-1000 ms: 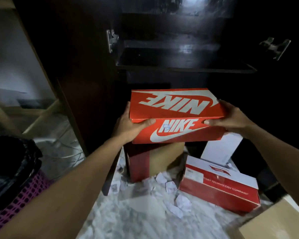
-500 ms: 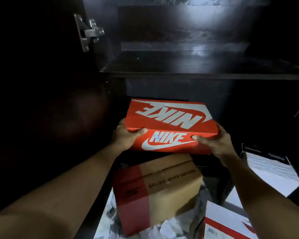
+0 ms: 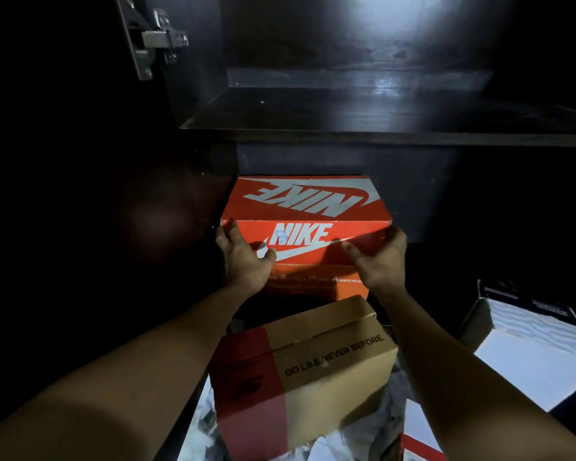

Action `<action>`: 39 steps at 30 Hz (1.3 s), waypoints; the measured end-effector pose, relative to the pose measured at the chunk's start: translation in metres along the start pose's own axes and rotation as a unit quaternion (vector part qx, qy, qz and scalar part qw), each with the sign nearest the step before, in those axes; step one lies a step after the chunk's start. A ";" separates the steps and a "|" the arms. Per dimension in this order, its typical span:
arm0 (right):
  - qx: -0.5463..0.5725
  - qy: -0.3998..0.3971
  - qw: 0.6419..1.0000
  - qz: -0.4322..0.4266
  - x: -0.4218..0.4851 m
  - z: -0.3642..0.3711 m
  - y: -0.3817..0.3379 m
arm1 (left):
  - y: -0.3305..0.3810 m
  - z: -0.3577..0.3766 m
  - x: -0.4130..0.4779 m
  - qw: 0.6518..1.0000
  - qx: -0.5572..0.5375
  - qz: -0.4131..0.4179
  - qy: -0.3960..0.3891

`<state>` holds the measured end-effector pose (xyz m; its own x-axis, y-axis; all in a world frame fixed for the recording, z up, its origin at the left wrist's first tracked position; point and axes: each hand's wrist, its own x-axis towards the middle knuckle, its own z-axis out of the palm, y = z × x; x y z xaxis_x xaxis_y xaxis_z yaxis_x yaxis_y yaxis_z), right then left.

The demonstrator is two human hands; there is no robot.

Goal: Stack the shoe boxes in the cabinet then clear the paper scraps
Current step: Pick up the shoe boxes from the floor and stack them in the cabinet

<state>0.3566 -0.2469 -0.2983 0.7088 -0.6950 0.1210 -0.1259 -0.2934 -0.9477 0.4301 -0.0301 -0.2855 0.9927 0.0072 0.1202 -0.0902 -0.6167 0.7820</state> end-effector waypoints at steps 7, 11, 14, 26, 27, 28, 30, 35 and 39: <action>0.065 -0.146 0.987 0.003 0.012 -0.003 -0.007 | 0.009 -0.010 0.031 0.989 0.103 -0.016 -0.103; 0.055 -0.197 0.979 0.006 0.017 -0.013 -0.003 | 0.007 -0.005 0.030 0.984 0.133 -0.008 -0.119; -0.023 -0.240 0.970 -0.014 0.009 -0.029 0.003 | -0.008 -0.004 0.008 0.979 0.119 -0.004 -0.165; -0.234 -0.338 0.910 -0.056 -0.097 -0.068 0.017 | -0.081 -0.040 -0.122 0.981 0.030 -0.091 -0.169; -0.220 -0.336 0.915 -0.045 -0.102 -0.074 0.020 | -0.083 -0.042 -0.132 0.982 0.008 -0.102 -0.160; -0.202 -0.334 0.920 -0.031 -0.106 -0.079 0.022 | -0.088 -0.043 -0.143 0.982 -0.012 -0.106 -0.153; -0.188 -0.312 0.931 -0.026 -0.115 -0.084 0.026 | -0.090 -0.044 -0.160 0.984 -0.048 -0.108 -0.134; -0.162 -0.283 0.945 -0.018 -0.138 -0.095 0.033 | -0.087 -0.043 -0.196 0.977 -0.154 -0.113 -0.093; -0.154 -0.257 0.954 0.007 -0.148 -0.097 0.028 | -0.084 -0.046 -0.209 0.975 -0.163 -0.140 -0.049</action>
<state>0.1806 -0.2159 -0.3143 0.9420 -0.3107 -0.1267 -0.2802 -0.5204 -0.8066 0.2262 0.0571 -0.3483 0.9836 0.0549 -0.1720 0.1805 -0.3179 0.9308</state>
